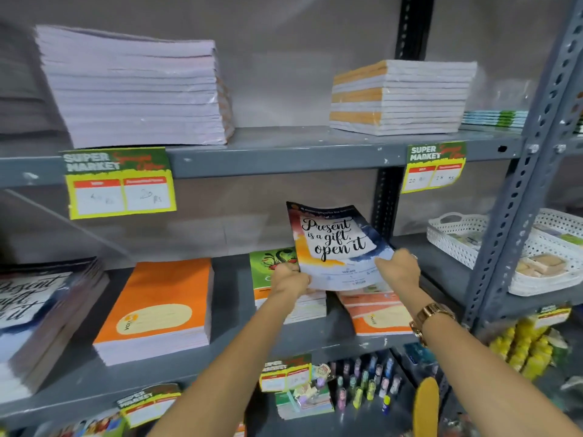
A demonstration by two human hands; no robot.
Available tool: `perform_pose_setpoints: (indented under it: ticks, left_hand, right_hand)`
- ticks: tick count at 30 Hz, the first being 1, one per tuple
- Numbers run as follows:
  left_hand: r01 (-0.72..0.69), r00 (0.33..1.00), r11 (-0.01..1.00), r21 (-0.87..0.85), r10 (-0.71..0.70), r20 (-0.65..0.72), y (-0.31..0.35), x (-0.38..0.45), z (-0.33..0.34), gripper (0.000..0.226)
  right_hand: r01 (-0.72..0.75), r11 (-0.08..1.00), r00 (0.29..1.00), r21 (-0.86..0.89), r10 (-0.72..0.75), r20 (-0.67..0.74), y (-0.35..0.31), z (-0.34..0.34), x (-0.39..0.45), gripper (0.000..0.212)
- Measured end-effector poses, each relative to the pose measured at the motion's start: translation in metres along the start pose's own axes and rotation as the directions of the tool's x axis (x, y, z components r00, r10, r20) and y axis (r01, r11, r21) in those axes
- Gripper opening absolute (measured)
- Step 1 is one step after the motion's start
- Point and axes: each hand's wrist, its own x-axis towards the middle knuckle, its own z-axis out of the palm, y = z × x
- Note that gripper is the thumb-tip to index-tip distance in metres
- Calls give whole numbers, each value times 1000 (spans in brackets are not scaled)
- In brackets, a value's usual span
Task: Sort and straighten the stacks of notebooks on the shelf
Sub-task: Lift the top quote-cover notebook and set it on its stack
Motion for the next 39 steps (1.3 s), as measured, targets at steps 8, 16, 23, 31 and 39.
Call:
perform_pose_setpoints:
  ticks: [8,16,23,31,39]
  left_hand:
    - [-79,979,992,102,97,-180,2,0,-139,21]
    - [-69,899,966,248,168,-405,-13,-12,-296,22]
    - [-17,826,948,317,192,-531,-22,-31,-415,35]
    - [77,740,909,410,223,-634,-34,-49,-517,25]
    - [200,693,887,416,172,-700,-61,-56,-566,37]
  right_hand:
    - [105,991,987,79,-114,112,-88,67,-79,20]
    - [104,983,918,153,-154,365,-173,146,-167,34]
    - [-32,948,848,318,-142,510,-234,217,-245,51]
    - [-94,915,709,393,-215,671,-281,282,-322,47]
    - [-68,922,649,381,-250,719,-295,321,-374,26]
